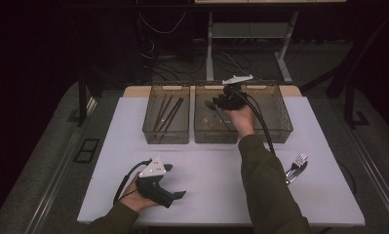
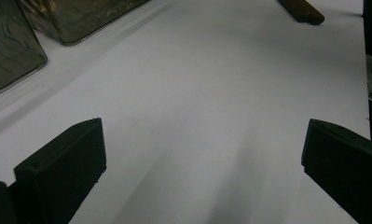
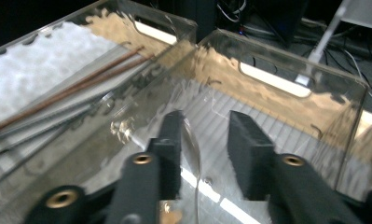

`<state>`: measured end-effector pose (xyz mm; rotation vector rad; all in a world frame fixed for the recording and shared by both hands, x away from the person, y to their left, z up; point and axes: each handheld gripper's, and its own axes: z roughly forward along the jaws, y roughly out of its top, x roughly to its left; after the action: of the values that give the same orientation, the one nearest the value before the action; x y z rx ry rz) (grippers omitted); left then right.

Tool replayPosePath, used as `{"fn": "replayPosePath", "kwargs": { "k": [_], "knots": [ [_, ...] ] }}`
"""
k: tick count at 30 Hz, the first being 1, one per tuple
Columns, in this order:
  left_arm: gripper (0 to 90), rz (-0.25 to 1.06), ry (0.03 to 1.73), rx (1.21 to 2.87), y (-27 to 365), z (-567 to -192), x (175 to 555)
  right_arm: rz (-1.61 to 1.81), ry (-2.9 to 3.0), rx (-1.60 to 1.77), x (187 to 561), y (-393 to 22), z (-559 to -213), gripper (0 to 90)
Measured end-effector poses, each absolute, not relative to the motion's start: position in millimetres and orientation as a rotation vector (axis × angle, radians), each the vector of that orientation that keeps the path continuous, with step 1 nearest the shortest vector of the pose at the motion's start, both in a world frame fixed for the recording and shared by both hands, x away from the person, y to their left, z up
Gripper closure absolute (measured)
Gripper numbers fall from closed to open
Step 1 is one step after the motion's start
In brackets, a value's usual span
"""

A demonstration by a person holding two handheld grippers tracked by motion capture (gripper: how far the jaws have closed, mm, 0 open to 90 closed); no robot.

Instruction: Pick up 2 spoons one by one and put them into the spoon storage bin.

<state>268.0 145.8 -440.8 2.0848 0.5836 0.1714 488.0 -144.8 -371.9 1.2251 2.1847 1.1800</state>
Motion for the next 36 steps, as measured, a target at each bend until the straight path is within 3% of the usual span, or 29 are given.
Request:
{"fn": "replayPosePath", "kwargs": {
  "k": [11,22,27,36],
  "knots": [
    [0.0,0.18,0.581,2.09,146,-441,268,1.24,2.228,1.198,465,-172,-366,47.6],
    [0.0,0.175,0.6,2.078,146,-442,267,1.305,2.312,1.126,426,-193,-359,45.8],
    [0.0,0.167,0.609,2.074,147,-442,267,1.323,2.334,1.092,407,-205,-362,53.5],
    [0.0,0.17,0.606,2.078,147,-442,268,1.295,2.379,1.07,372,-235,-377,85.8]
  ]
}}
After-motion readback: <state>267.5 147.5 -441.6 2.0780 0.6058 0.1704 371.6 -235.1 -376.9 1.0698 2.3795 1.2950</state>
